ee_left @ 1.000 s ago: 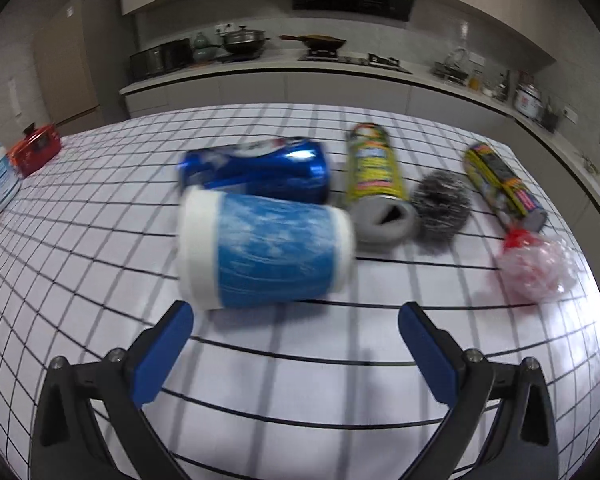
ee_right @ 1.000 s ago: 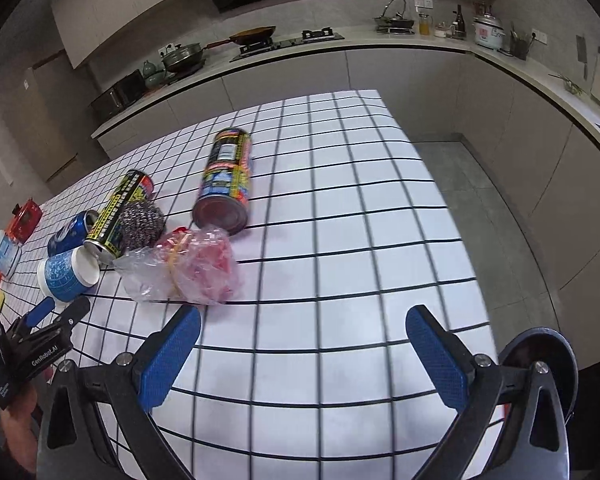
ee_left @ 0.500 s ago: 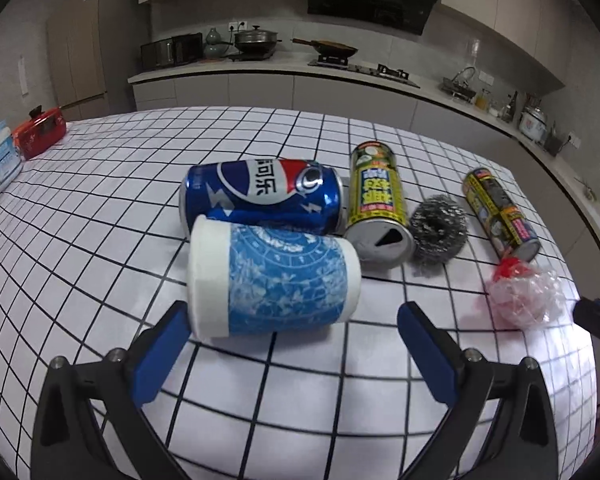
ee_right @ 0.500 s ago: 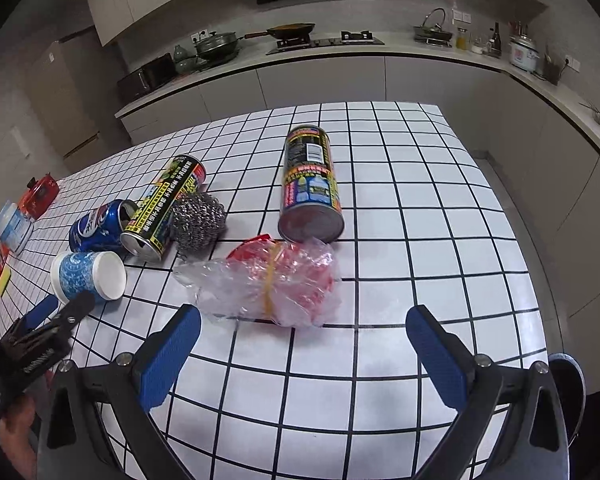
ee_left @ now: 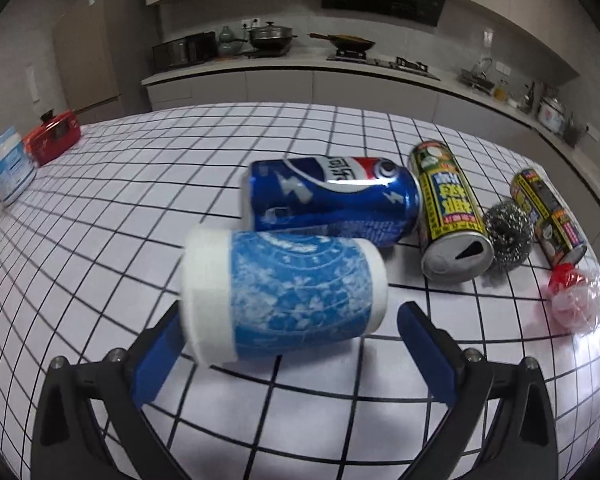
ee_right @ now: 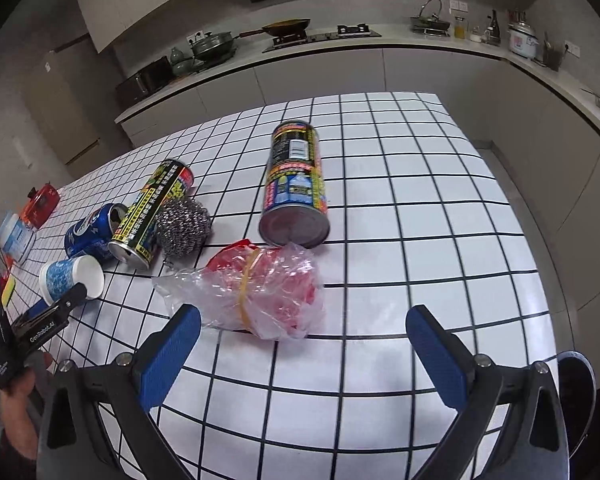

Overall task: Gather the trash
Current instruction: 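Grasp the blue-and-white paper cup with the left tool while the right tool grasps the red plastic bag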

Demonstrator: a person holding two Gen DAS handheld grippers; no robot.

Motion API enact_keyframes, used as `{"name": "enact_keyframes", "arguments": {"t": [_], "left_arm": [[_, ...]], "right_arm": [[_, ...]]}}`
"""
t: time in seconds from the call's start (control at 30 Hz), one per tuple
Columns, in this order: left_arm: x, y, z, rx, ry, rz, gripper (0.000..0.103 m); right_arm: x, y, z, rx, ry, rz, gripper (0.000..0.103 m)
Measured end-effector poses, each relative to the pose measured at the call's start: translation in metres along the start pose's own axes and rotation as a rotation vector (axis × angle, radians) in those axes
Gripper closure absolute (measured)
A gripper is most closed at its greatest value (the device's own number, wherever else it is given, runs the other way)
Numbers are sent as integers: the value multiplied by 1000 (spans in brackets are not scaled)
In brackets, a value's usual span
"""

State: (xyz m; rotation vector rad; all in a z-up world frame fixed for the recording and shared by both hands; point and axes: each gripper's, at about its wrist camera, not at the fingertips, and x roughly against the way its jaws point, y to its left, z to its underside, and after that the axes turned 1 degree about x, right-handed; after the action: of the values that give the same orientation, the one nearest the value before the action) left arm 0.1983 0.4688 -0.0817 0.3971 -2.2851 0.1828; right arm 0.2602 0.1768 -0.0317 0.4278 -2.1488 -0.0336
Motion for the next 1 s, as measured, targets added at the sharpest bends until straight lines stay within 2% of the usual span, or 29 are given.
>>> {"name": "enact_keyframes", "arguments": {"t": [0.07,0.1,0.17,0.37,0.53,0.57,0.83,0.93,1.0], "left_arm": [[-6,-5,1,-32,8,-9,3],[-8,-5,2,-38,10,-9,12],[-12,-4,3,-30,32,10,23],[-1,-1,2,-32,-7,26,25],[8,6,4,-18,-18,52,29],[10,7,5,-19,-18,59,32],[12,8,12,-22,-9,83,32],[12,14,12,3,-12,90,32],[12,17,11,6,-14,87,30]], "right_arm": [[-1,3,0,7,2,-5,0],[-2,4,0,10,4,-4,0],[-2,3,-2,12,5,-3,0],[-6,3,-7,14,7,5,0],[-16,21,-10,56,11,3,0],[-19,25,-11,67,11,11,0],[-44,37,-13,101,54,67,0],[-37,38,-14,100,32,31,0],[-43,41,-14,118,47,9,0]]}}
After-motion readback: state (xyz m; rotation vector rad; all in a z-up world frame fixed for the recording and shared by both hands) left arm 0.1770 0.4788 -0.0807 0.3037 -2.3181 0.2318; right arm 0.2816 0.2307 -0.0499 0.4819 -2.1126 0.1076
